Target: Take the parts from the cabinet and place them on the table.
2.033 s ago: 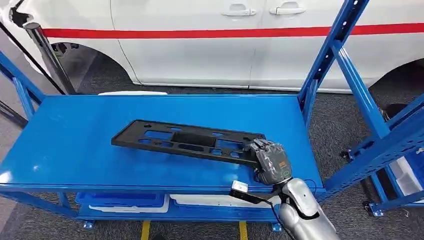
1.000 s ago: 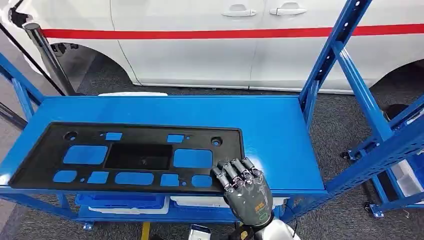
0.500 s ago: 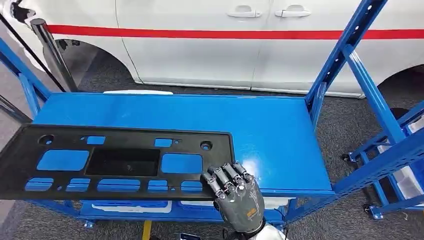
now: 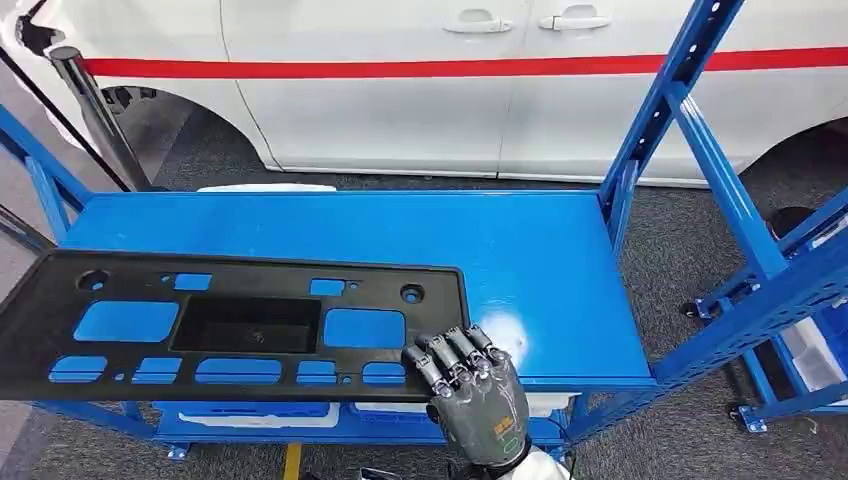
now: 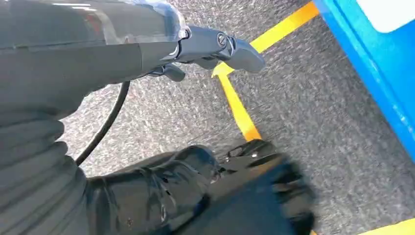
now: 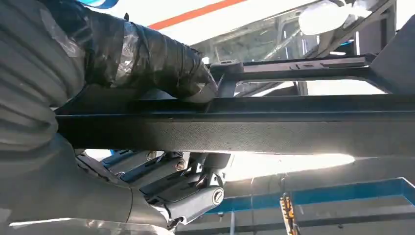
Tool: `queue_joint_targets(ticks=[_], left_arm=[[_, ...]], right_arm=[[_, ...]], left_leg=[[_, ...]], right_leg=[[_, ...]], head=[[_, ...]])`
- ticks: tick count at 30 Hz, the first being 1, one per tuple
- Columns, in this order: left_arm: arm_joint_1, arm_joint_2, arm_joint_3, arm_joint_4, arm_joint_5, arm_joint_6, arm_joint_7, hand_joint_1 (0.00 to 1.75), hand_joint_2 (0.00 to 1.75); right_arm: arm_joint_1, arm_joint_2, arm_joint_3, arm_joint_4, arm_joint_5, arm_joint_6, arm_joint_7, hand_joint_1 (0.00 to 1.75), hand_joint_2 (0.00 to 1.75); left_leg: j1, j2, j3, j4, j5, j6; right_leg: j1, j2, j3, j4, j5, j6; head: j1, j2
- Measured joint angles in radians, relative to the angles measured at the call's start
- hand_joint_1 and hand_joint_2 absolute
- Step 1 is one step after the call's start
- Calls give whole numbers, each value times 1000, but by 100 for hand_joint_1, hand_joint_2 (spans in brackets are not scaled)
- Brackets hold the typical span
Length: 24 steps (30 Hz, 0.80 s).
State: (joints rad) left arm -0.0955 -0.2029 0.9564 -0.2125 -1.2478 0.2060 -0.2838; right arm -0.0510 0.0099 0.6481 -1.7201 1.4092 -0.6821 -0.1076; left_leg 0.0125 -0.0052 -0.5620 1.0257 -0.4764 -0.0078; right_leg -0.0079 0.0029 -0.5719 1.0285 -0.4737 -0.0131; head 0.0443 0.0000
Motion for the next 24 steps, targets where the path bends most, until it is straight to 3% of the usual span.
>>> queue_joint_targets(ticks=[1,3,5,7,8,9,10,11,12,14,15,18,19,20,21,22,24], left_arm=[[-1,0,0,0,0,0,0,0,175],[1,0,0,0,0,3,3,0,175],[1,-1,0,0,-1,9,9,0,175],[0,-2,0,0,-2,15,11,0,175],[-1,-2,0,0,-3,18,13,0,175],[0,-2,0,0,-3,19,15,0,175],[1,-2,0,0,-4,19,18,0,175],[1,-2,0,0,-5,19,19,0,175],[1,-3,0,0,-6,19,19,0,175],[0,-4,0,0,-6,18,19,0,175],[1,-6,0,0,-8,18,20,0,175],[0,-6,0,0,-9,18,21,0,175],[-1,-6,0,0,-9,18,20,0,175],[-1,-6,0,0,-9,18,21,0,175],[-1,-6,0,0,-9,18,21,0,175],[-1,-6,0,0,-9,18,21,0,175],[-1,-6,0,0,-10,18,22,0,175]], right_arm=[[0,0,0,0,0,0,0,175,175],[0,0,0,0,-6,0,-2,175,175],[1,0,0,0,-13,0,-10,175,175],[2,0,0,0,-16,-1,-13,175,175],[3,0,-1,0,-19,-1,-16,175,175],[4,0,-2,2,-23,-1,-19,175,175],[5,0,-2,3,-26,-1,-21,175,175],[7,0,-3,4,-27,-1,-23,175,175],[8,0,-3,4,-29,-1,-26,175,175],[7,0,-3,4,-31,-1,-31,175,175],[7,0,-3,4,-32,-1,-31,175,175],[8,1,-4,4,-33,-2,-31,175,175],[8,1,-6,4,-33,-2,-31,175,175],[8,3,-7,4,-33,-2,-31,175,175],[8,5,-7,4,-33,-2,-32,175,175],[8,8,-8,4,-33,-2,-38,175,175],[8,13,-10,4,-35,-2,-45,175,175]], left_leg=[[-1,-2,-3,-5,6,11],[-5,-2,-6,-3,6,19],[3,1,0,-17,17,39],[2,2,-1,-19,18,52],[0,2,-2,-18,18,52],[-2,3,-3,-18,17,52],[-4,3,-3,-15,17,53],[-4,3,-3,-14,16,54],[-5,2,-3,-11,14,54],[-6,-1,0,-6,10,50],[-7,-1,-2,-4,9,47],[-9,-1,-7,-3,10,32],[-10,-1,-5,-6,12,25],[-10,-1,-10,-1,3,18],[-8,0,-16,21,-18,14],[-6,0,-40,79,-59,10],[-2,0,-108,235,-133,1]], right_leg=[[1,0,-4,3,1,6],[0,0,-3,-2,5,13],[-5,1,-6,8,-7,26],[-4,0,-47,101,-68,29],[-5,0,-90,193,-112,32],[-5,0,-124,265,-139,33],[-5,0,-146,307,-144,34],[-5,0,-142,297,-123,33],[-5,0,-117,246,-86,30],[-4,0,-27,63,4,17],[0,0,-6,20,-8,10],[7,3,-11,11,-2,10],[7,3,-11,8,2,5],[-5,1,-5,-4,9,-4],[-5,0,-4,-7,11,-10],[-5,-1,-6,-7,12,-13],[-4,-3,-10,-6,13,-14]], head=[[0,0],[1,0],[0,0],[1,0],[2,0],[1,0],[1,0],[2,0],[1,0],[1,0],[2,0],[1,0],[1,0],[1,0],[0,0],[0,0],[0,0]])
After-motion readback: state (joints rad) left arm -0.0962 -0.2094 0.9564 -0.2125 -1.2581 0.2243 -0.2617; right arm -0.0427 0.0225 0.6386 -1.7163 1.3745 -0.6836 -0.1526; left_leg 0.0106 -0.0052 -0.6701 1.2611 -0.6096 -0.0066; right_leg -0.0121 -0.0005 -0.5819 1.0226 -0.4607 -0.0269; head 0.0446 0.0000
